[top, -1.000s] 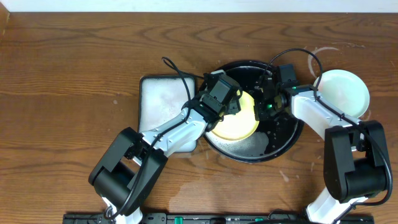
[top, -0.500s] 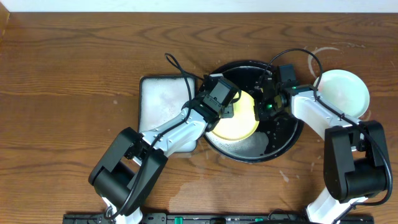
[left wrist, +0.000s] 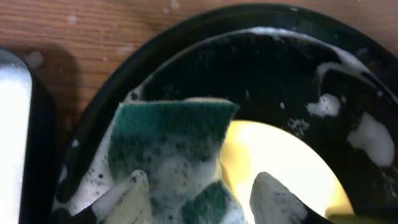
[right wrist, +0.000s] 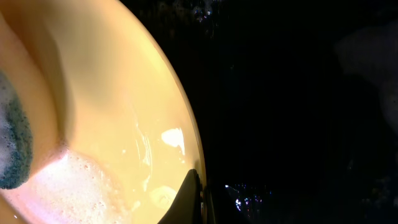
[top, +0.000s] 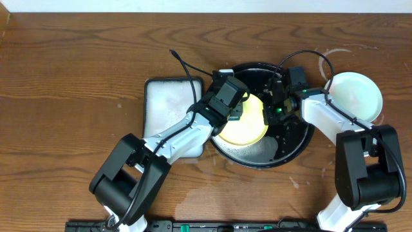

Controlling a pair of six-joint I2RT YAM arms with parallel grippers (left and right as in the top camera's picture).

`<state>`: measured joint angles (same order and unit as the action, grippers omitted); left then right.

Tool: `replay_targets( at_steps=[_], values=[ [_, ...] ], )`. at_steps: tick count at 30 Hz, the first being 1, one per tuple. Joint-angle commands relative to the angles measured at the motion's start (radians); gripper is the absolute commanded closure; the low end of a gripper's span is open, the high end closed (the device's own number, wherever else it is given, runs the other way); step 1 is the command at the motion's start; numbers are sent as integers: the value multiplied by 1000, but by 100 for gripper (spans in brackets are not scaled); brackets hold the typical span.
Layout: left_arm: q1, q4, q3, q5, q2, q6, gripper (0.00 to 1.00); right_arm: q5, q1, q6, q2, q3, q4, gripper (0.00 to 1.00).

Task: Clean dirty plates on tray and stack at the side
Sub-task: 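Keep scrubbing the yellow plate surface with the left-held sponge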

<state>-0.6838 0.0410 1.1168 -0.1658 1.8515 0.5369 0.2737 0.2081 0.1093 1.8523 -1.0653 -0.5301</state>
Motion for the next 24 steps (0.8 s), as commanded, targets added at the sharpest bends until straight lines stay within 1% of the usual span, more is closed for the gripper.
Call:
replay_targets(
  at_steps=[1, 8, 9, 13, 17, 18, 19, 21, 24],
  values=[
    [9, -5, -5, -37, 52, -34, 42, -8, 11, -28, 27, -1, -17, 99],
    [12, -5, -5, -56, 98, -55, 42, -8, 11, -28, 27, -1, -20, 99],
    [12, -5, -5, -56, 101, -55, 43, -8, 11, -28, 27, -1, -20, 99],
    [12, -4, -5, -56, 101, -54, 54, -8, 11, -28, 27, -1, -20, 99],
    [10, 7, -5, -55, 101, -54, 54, -8, 11, -28, 27, -1, -20, 99],
    [10, 11, -5, -51, 101, -54, 54, -8, 11, -28, 27, -1, -19, 99],
    [10, 18, -5, -38, 101, -54, 51, -8, 11, -28, 27, -1, -19, 99],
    [10, 26, -5, 6, 101, -53, 40, -8, 11, -28, 27, -1, -19, 99],
    [6, 34, -5, 56, 101, -21, 39, -8, 11, -28, 27, -1, -19, 99]
  ],
)
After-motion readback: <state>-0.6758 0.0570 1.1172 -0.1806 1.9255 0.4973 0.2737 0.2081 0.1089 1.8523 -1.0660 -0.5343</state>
